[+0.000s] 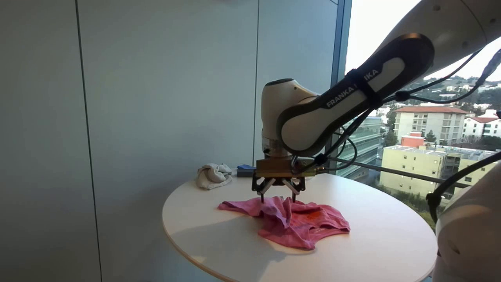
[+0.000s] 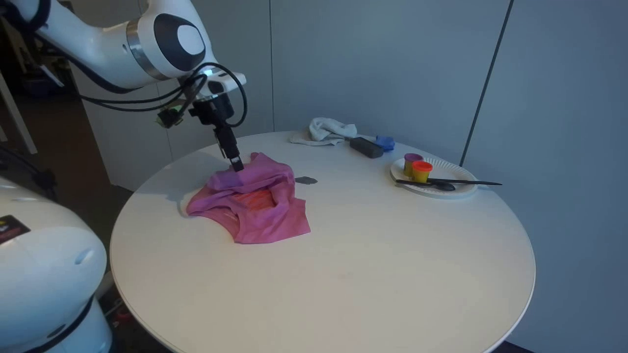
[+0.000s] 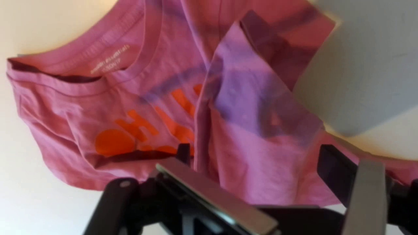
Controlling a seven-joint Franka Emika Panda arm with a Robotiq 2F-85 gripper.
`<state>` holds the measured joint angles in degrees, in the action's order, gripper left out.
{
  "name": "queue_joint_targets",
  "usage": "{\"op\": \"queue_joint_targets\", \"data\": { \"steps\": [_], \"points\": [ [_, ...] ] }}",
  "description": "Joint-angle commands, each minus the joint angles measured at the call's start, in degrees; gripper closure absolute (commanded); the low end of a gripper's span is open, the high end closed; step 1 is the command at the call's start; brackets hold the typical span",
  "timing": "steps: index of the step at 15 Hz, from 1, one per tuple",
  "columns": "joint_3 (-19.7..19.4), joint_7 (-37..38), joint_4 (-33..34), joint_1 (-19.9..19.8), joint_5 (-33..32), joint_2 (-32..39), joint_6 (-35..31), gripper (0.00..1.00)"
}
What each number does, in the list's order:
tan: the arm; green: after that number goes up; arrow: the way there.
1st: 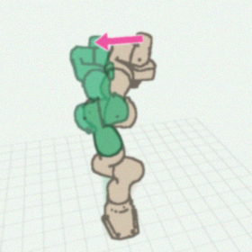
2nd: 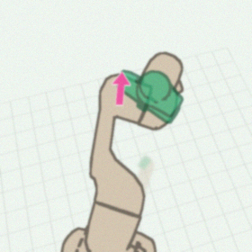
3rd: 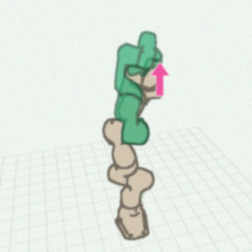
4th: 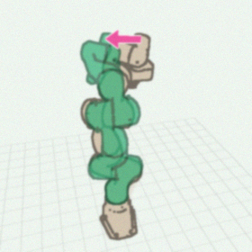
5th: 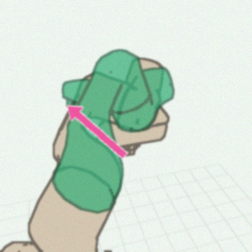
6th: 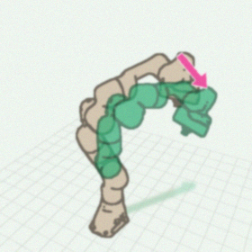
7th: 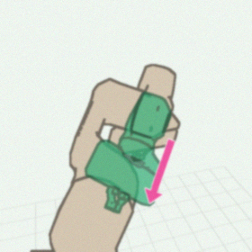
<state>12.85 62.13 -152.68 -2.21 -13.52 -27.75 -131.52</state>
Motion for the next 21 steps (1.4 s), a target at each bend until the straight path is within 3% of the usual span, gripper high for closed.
{"op": "queue_joint_targets", "data": {
  "steps": [1, 6, 9, 14, 17, 21],
  "points": [
    [0.26, 2.76, -0.78, 0.12, 2.72, 0.59, 3.72, 0.00],
    [1.66, 6.26, -0.68, 0.17, 2.21, 0.33, 7.68, 0.00],
    [3.72, 12.76, -0.32, -0.37, -0.21, -0.48, 12.90, 0.00],
    [6.17, 24.13, -1.16, -0.78, -8.56, -5.19, 14.91, 0.00],
    [4.27, 26.90, -1.14, 0.05, -7.65, -5.04, 15.56, 0.00],
    [2.39, 26.57, -1.64, 0.23, -7.34, -3.10, 11.23, 0.00]
  ]
}}
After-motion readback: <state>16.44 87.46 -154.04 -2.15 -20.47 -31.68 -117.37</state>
